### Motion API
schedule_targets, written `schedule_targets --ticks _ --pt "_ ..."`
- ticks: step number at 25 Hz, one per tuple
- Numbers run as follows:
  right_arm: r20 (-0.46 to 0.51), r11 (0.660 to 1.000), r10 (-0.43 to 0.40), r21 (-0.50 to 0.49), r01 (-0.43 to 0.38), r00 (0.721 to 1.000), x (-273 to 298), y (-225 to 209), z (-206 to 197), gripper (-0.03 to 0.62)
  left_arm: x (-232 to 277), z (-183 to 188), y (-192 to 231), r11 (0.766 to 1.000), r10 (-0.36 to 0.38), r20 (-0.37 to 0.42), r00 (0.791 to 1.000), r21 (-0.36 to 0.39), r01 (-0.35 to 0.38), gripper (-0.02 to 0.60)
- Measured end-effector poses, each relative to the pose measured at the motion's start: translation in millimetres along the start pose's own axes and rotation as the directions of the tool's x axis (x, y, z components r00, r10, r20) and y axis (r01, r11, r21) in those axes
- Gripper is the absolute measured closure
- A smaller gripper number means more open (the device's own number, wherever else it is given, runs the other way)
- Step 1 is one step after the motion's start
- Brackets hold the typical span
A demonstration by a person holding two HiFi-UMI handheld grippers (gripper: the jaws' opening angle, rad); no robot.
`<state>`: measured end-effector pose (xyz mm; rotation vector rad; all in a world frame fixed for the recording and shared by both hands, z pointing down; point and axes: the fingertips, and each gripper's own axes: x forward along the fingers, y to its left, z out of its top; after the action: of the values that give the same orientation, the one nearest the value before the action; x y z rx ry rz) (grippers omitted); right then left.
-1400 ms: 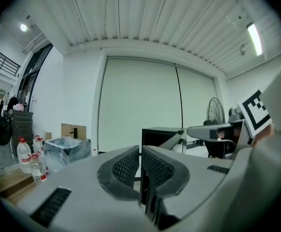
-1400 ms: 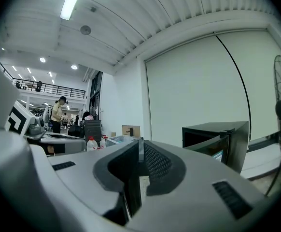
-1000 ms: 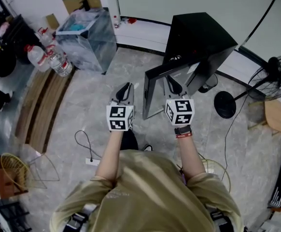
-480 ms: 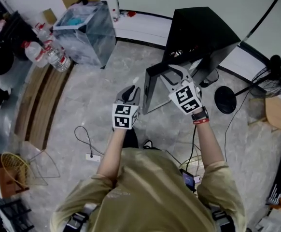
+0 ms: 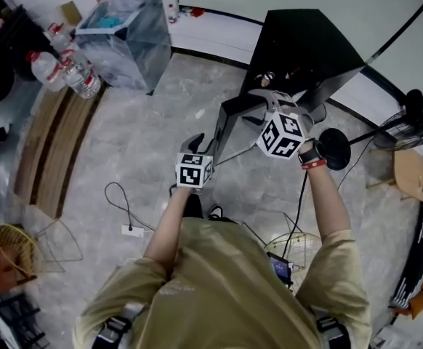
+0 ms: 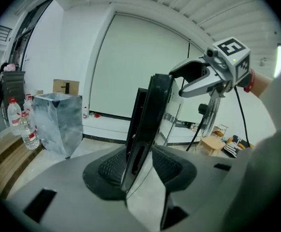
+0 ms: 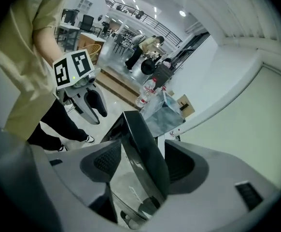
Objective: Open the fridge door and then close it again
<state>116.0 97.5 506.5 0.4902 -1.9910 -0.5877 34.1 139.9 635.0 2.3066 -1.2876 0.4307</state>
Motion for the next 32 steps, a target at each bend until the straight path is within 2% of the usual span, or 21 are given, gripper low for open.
schedule_targets --ticks 3,8,14,18,25,32 --pt "-0.03 0.999 0.033 -0.036 -0.034 0.999 7.8 2.5 -2.6 0.315 9.3 -13.6 -4.5 0.999 -0.037 -0.022 0.999 0.004 0.037 0.385" --pt "-0.07 0.994 0.037 -0.097 -0.044 0.997 20.8 3.1 -9.9 0.325 30.7 -26.0 -13.0 0.996 -0.081 -0.059 0.995 0.037 0.084 0.364" --pt "-0.069 0.994 0.06 -0.089 -0.066 0.996 24.3 -1.6 -8.2 0.338 49.4 -26.3 -18.1 0.996 -0.08 -0.078 0.994 0.04 0.084 0.365" --pt "-0.05 0.996 0.06 -0.059 -0.063 0.997 29.4 -7.9 -9.9 0.336 64.3 -22.3 -17.8 0.997 -0.071 -0.081 0.994 0.036 0.074 0.384" --pt "-0.065 0.997 0.067 -0.026 -0.069 0.996 36.1 -16.0 -10.4 0.336 83.3 -13.9 -1.0 1.0 -0.017 -0.091 0.996 0.022 0.019 0.476" --pt "-0.058 0.998 0.067 0.022 -0.065 0.996 48.3 -28.3 -9.8 0.336 94.0 -5.0 13.5 0.999 -0.003 -0.101 0.995 0.04 0.007 0.479"
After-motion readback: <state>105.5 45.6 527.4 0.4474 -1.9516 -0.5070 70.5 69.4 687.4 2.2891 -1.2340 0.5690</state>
